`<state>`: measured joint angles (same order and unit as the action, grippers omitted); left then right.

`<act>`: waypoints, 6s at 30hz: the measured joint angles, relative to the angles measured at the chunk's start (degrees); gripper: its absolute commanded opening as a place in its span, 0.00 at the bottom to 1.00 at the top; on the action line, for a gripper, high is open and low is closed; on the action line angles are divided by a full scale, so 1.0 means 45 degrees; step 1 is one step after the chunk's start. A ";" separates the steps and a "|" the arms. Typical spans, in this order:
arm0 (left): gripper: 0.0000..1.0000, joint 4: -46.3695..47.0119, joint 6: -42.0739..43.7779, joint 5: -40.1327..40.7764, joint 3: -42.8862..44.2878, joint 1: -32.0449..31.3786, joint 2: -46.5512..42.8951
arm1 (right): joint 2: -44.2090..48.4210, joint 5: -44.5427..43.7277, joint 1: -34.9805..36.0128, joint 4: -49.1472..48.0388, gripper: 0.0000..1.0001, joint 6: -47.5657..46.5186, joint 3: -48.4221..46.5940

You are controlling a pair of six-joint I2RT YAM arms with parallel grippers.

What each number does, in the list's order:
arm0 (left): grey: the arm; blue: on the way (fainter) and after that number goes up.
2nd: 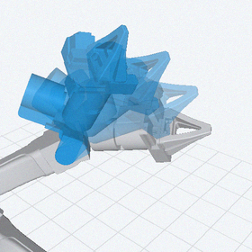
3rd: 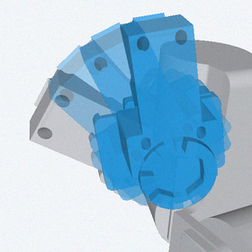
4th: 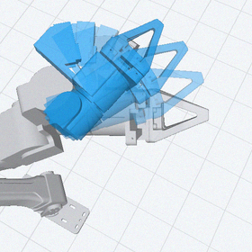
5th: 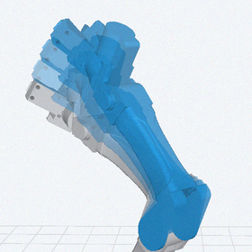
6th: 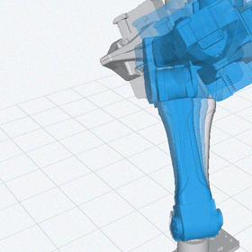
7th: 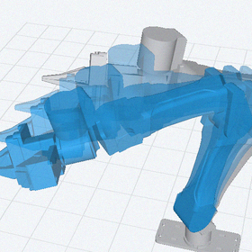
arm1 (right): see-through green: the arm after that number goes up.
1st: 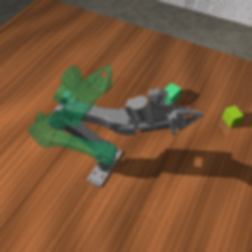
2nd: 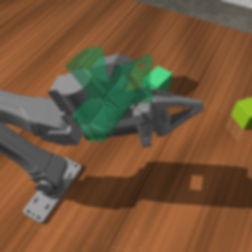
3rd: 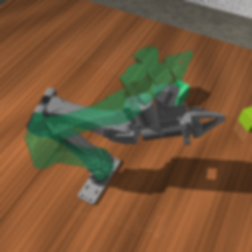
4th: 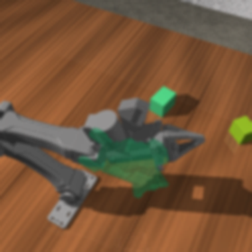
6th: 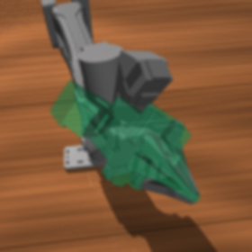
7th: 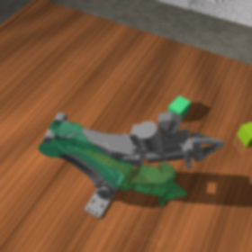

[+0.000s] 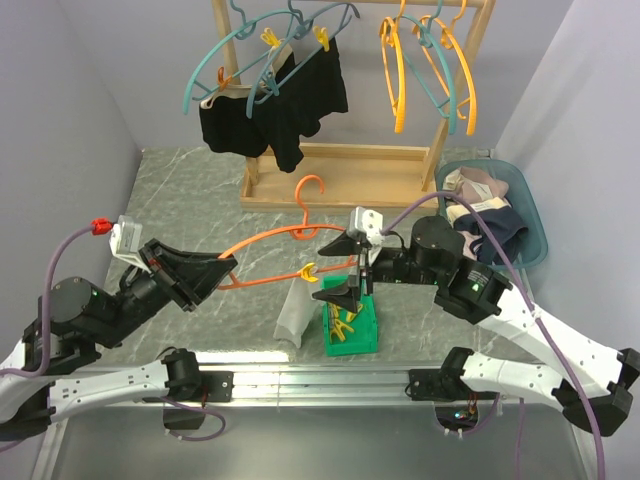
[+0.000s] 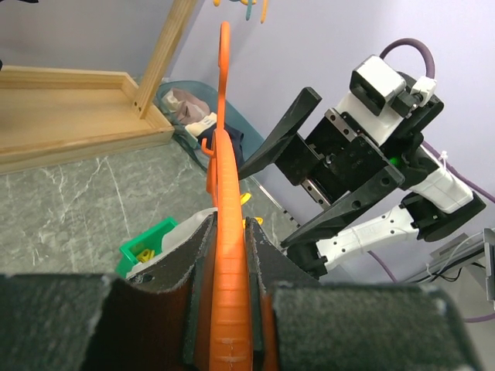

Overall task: Remove the underwear clipped to the hanger
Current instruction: Remove the underwear from the hanger, then place the clamp in the bin, then pick up the underwear from the center of the board.

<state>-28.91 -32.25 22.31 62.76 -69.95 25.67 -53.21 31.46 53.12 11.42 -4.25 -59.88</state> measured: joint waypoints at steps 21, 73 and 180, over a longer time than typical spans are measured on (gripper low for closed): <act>0.01 -0.1457 -0.0078 -0.0121 0.0636 0.0000 0.0549 | -0.1433 -0.3322 0.2176 0.3997 0.89 -0.2987 -0.2307; 0.01 -0.2098 -0.1044 0.1486 0.0967 0.0000 0.1719 | -0.1039 -0.7431 0.3118 0.4473 0.00 -0.2701 -0.2331; 0.01 -0.5455 -0.1753 0.6067 0.1365 -0.0024 -0.0146 | -1.0749 -0.9908 0.4872 0.3444 0.00 0.8636 -0.1243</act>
<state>-53.45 -40.14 49.60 68.90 -70.06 25.02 -101.58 -13.13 75.05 26.92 34.61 -65.47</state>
